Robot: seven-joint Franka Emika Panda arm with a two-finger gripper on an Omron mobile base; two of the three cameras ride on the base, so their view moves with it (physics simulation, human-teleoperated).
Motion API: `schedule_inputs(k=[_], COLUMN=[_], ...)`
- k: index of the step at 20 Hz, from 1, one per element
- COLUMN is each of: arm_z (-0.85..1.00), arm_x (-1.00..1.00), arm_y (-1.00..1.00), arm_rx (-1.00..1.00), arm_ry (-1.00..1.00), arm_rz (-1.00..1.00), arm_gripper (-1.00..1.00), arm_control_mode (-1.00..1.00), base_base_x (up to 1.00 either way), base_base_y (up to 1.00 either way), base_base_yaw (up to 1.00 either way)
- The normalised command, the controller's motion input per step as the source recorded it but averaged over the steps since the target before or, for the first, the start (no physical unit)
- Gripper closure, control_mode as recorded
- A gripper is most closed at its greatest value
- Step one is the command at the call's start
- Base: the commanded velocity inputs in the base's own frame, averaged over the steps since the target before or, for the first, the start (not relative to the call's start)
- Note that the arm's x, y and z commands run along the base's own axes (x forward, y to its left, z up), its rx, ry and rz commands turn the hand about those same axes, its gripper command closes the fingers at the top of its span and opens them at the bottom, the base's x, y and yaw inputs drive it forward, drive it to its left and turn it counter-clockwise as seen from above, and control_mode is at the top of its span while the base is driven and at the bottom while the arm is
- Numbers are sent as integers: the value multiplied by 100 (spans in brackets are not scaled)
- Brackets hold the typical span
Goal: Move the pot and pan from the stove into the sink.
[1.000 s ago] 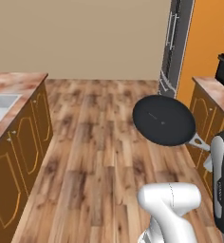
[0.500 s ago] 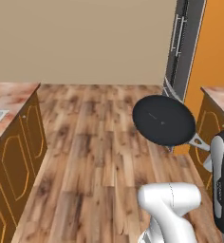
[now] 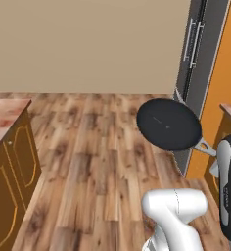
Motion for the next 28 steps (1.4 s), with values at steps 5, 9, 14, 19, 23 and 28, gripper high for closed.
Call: schedule_inputs(k=[5,9,14,19,23,28], arm_z=[0,0,0,0,0,0], arm_x=[0,0,0,0,0,0], arm_y=[0,0,0,0,0,0], arm_rx=[0,0,0,0,0,0], arm_ry=[0,0,0,0,0,0], arm_rz=[0,0,0,0,0,0], arm_gripper=[100,100,100,100,100,100], arm_control_mode=[100,100,100,100,100,100], base_base_x=[81,58,1,1,0,0], base_base_y=[-26,-17,-1,-12,-7,-8], base_base_yaw=[0,0,10,43,47,46])
